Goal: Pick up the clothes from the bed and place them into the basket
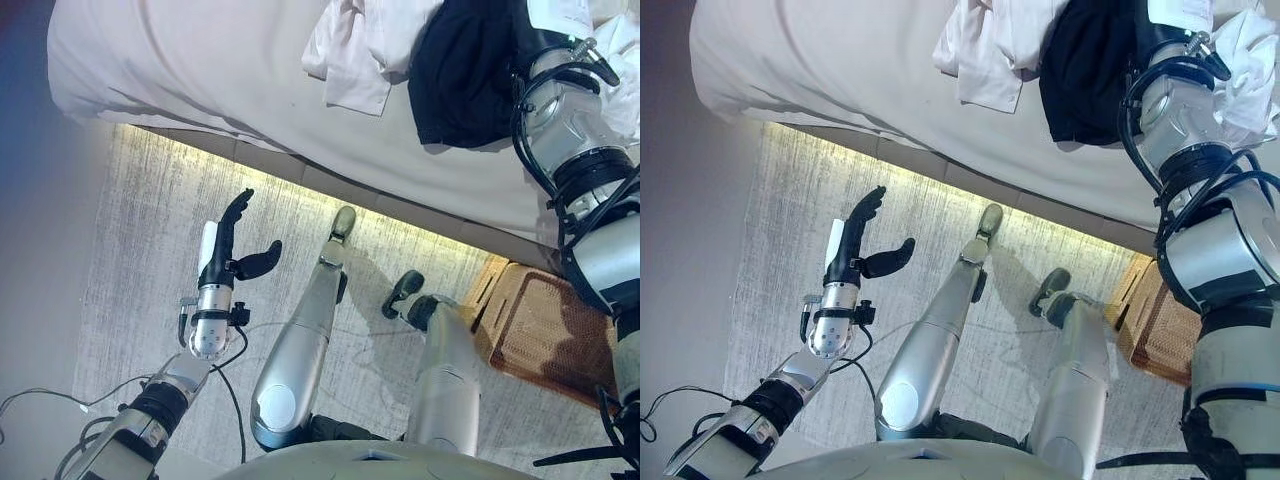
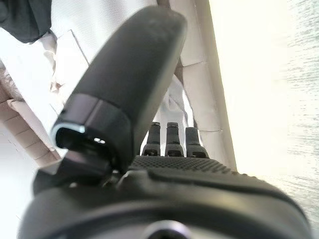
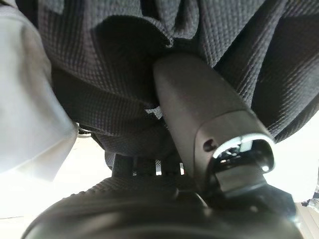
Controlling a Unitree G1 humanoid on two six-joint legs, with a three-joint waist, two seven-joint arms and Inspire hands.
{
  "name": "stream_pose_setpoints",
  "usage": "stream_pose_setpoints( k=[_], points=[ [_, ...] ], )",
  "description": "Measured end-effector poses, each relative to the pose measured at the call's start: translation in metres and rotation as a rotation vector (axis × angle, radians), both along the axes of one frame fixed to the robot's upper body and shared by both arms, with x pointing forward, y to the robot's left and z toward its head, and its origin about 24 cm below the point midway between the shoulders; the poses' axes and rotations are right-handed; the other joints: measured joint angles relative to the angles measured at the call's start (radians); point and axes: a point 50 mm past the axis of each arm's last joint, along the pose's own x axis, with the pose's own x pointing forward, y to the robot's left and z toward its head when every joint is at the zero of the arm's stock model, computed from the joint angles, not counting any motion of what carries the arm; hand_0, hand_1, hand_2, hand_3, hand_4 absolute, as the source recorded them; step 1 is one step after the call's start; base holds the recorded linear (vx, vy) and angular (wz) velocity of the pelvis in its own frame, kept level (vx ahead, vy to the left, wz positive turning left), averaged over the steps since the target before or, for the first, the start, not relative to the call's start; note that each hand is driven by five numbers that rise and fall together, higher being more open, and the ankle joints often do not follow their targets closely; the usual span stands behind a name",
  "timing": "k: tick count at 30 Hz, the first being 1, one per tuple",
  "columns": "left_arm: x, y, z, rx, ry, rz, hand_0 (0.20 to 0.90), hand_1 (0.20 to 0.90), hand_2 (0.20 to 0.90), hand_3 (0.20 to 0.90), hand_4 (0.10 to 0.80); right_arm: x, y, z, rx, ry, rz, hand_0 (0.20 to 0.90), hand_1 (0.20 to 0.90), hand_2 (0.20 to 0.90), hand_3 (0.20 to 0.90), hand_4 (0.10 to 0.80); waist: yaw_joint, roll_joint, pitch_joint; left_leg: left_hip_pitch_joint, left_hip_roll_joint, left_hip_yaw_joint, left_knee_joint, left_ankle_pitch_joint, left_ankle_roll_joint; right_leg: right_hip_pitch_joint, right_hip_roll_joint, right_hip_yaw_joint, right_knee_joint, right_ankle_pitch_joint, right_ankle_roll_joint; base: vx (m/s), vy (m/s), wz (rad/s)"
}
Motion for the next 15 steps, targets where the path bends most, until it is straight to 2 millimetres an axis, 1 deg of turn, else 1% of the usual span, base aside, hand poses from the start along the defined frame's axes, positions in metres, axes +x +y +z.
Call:
stream_pose_setpoints(
  k=[3, 5, 8, 11, 12, 13, 15],
  points=[
    [0.000, 0.003, 0.001, 0.013, 0.002, -0.002, 0.900, 0.900, 0.900, 0.900, 0.800, 0.000, -0.001, -0.007, 0.003, 0.027, -0.001, 0.300, 0.300, 0.300, 0.200, 0.100, -0.002, 0.000, 0.000, 0.030, 0.001, 0.002, -0.002, -0.004, 0.002, 0.030, 0.001, 0.001, -0.007, 0.000, 0.000, 0.000, 0.000, 0.00],
    [0.000, 0.005, 0.001, 0.017, 0.004, -0.004, 0.900, 0.900, 0.900, 0.900, 0.800, 0.000, -0.003, -0.014, 0.004, 0.044, -0.006, 0.300, 0.300, 0.300, 0.200, 0.100, -0.002, 0.000, 0.000, 0.046, 0.001, 0.004, -0.005, -0.010, -0.004, 0.046, 0.001, 0.002, -0.011, -0.002, -0.003, 0.000, 0.000, 0.00],
    [-0.001, 0.007, 0.001, 0.018, 0.007, 0.002, 0.900, 0.900, 0.900, 0.900, 0.800, 0.000, -0.005, -0.022, 0.005, 0.065, -0.011, 0.300, 0.300, 0.300, 0.200, 0.100, -0.003, 0.000, 0.000, 0.069, 0.004, 0.008, -0.026, -0.012, -0.005, 0.061, 0.003, 0.004, -0.026, -0.003, -0.004, -0.011, -0.005, -0.03],
    [-0.002, 0.009, -0.001, 0.022, 0.019, -0.003, 0.900, 0.900, 0.900, 0.900, 0.800, -0.001, -0.008, -0.034, 0.025, 0.094, -0.013, 0.300, 0.300, 0.300, 0.200, 0.100, -0.003, -0.001, 0.001, 0.106, 0.003, 0.015, -0.050, -0.012, -0.005, 0.091, 0.003, 0.010, -0.043, -0.003, -0.004, -0.033, 0.008, -0.01],
    [-0.003, 0.009, -0.002, 0.023, 0.024, -0.002, 0.900, 0.900, 0.900, 0.900, 0.800, -0.001, -0.009, -0.039, 0.025, 0.107, -0.014, 0.300, 0.300, 0.300, 0.200, 0.100, -0.005, -0.002, 0.001, 0.122, 0.004, 0.014, -0.060, -0.004, -0.001, 0.107, 0.002, 0.008, -0.050, -0.002, 0.000, -0.069, 0.036, -0.03],
    [-0.004, 0.010, -0.004, 0.024, 0.031, 0.000, 0.900, 0.900, 0.900, 0.900, 0.800, -0.001, -0.010, -0.043, 0.028, 0.115, -0.013, 0.300, 0.300, 0.300, 0.200, 0.100, -0.002, -0.002, 0.001, 0.137, 0.007, 0.015, -0.067, -0.002, 0.001, 0.123, 0.004, 0.009, -0.062, 0.007, -0.007, -0.060, 0.038, -0.01],
    [-0.007, 0.011, -0.008, 0.028, 0.051, 0.000, 0.900, 0.900, 0.900, 0.900, 0.800, -0.002, -0.012, -0.051, 0.039, 0.134, -0.009, 0.300, 0.300, 0.300, 0.200, 0.100, -0.004, -0.003, 0.002, 0.181, 0.006, 0.018, -0.093, -0.001, 0.001, 0.165, 0.004, 0.008, -0.085, 0.008, -0.005, 0.000, 0.000, 0.00]
  ],
)
